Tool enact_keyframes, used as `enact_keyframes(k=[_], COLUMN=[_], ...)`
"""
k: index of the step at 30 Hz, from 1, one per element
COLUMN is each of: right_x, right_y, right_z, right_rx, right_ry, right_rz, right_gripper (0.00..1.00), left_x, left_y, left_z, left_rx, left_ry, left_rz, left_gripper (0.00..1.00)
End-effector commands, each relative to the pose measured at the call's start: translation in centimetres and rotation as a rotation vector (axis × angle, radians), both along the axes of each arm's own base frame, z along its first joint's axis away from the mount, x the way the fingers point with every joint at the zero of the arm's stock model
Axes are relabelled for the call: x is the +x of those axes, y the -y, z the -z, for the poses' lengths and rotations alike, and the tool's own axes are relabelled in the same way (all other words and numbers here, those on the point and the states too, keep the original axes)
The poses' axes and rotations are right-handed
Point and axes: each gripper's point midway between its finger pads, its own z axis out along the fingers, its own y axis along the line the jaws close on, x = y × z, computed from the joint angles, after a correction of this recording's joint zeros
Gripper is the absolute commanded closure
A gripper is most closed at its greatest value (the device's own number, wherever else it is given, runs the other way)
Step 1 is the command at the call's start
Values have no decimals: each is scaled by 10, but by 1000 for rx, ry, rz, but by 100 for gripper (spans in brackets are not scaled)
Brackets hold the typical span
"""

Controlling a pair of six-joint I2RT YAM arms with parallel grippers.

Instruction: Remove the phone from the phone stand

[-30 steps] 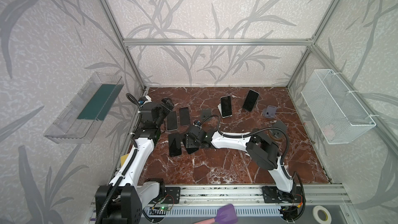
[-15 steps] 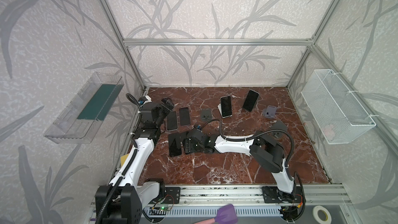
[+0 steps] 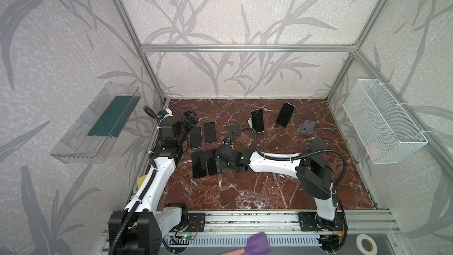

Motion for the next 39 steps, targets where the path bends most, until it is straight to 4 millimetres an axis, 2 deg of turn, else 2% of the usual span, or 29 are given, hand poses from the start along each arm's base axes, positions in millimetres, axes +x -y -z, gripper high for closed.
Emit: enact_keyframes(k=[1,2,8,13,18,21,25,32,39], right_x=[50,67,113,146,170,179,185,191,190], right_y=[24,32,32,40,39,37,44,39,39], right_z=[-57,-60,-63,-49,-30,-16,1,12,8], right_rx=[-90,-84,-110,-89,-87,-86,-102,-78,-99], right_ry=[201,204,228,199,149,125,91,99,173], right_rz=[36,64,129,188,210,211,263,267,226], right_gripper=[0,1,1,1,1,1,1,20,37], left_x=[-1,0,11,27,29,27,27,25,23], left_y=[3,4,19,42,44,42,41,41,41], left_z=[-12,-11,1,19,24,23,22,16,10], left_rx=[-17,-18,-50,-119,-127,-116,-115,-108,-109], left_ry=[40,39,8,-78,-91,-82,-78,-60,-41], left_rz=[13,16,89,210,217,208,205,203,207], left_gripper=[9,9,7,3,3,3,3,3,3])
